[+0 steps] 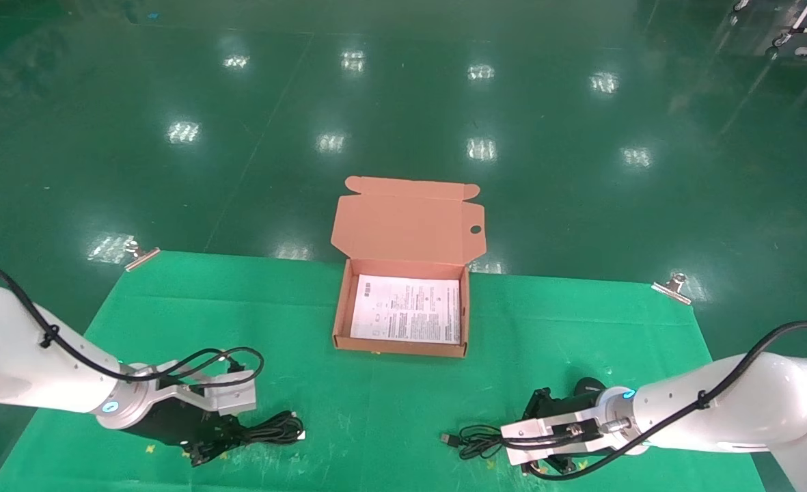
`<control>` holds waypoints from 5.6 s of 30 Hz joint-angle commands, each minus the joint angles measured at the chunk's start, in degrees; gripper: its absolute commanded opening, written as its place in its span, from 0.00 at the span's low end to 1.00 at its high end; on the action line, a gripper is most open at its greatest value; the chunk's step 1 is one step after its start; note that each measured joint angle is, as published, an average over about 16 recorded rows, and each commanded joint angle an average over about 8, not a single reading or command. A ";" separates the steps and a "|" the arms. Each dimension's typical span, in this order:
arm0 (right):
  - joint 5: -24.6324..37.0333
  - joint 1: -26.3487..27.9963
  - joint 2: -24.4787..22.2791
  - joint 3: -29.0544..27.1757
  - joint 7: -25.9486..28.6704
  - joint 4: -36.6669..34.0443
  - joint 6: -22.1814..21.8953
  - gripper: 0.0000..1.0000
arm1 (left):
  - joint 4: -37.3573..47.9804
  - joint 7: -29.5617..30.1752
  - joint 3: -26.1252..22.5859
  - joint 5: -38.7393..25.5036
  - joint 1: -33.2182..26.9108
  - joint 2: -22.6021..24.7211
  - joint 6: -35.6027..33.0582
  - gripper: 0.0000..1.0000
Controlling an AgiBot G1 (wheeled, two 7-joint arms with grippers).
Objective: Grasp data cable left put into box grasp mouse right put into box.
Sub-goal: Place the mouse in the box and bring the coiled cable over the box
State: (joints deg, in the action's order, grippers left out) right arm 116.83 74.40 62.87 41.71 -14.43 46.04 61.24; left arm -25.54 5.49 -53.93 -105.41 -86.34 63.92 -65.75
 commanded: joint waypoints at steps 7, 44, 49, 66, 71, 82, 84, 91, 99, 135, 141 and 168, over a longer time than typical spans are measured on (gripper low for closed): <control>-2.11 2.08 -1.75 -2.02 1.42 0.45 0.32 0.00 | -2.91 1.02 -0.62 -1.73 -2.10 -1.64 -0.80 0.00; -15.22 31.16 11.74 -12.86 -7.14 -9.51 -9.27 0.00 | -33.89 15.20 3.44 -15.89 -17.57 -5.59 12.57 0.00; -14.57 30.18 12.46 -11.98 -7.52 -9.65 -9.22 0.00 | -33.66 15.54 2.94 -16.00 -16.58 -6.17 11.50 0.00; -14.39 23.01 14.42 -7.29 -6.38 -9.25 -10.92 0.00 | -37.93 27.50 0.11 -22.77 -12.47 -10.01 2.37 0.00; -15.40 21.96 14.88 -4.99 -5.98 -9.00 -12.33 0.00 | -40.43 31.32 -0.12 -25.10 -12.24 -11.48 0.08 0.00; -19.91 20.46 15.31 1.96 -3.84 -8.29 -15.44 0.00 | -43.84 34.47 -0.24 -26.78 -11.62 -12.42 -1.38 0.00; -20.87 20.19 15.30 3.30 -3.43 -8.02 -15.87 0.00 | -44.05 34.65 -0.25 -26.88 -11.57 -12.47 -1.43 0.00; -23.68 19.43 15.19 7.64 -1.79 -7.92 -17.45 0.00 | -44.43 34.98 -0.25 -27.05 -11.47 -12.56 -1.53 0.00; -26.26 18.83 15.17 11.93 0.93 -10.30 -18.88 0.00 | -44.56 35.09 -0.26 -27.11 -11.43 -12.59 -1.57 0.00; -29.18 18.88 11.35 23.62 14.13 -16.23 -21.30 1.00 | -38.29 28.80 -0.75 -22.28 -8.32 -6.44 5.65 0.00; -28.95 20.79 6.36 22.92 14.71 -14.09 -21.66 1.00 | -28.28 20.53 -0.71 -18.00 -6.72 0.30 14.00 0.00; -24.54 23.38 -15.83 22.60 22.78 3.60 -21.21 1.00 | -6.37 -9.83 -8.33 7.87 -3.80 14.71 30.44 0.22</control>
State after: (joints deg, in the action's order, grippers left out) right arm 92.10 97.64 47.26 64.27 7.96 49.35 40.02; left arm -31.78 -3.87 -61.93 -98.06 -90.19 78.68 -35.52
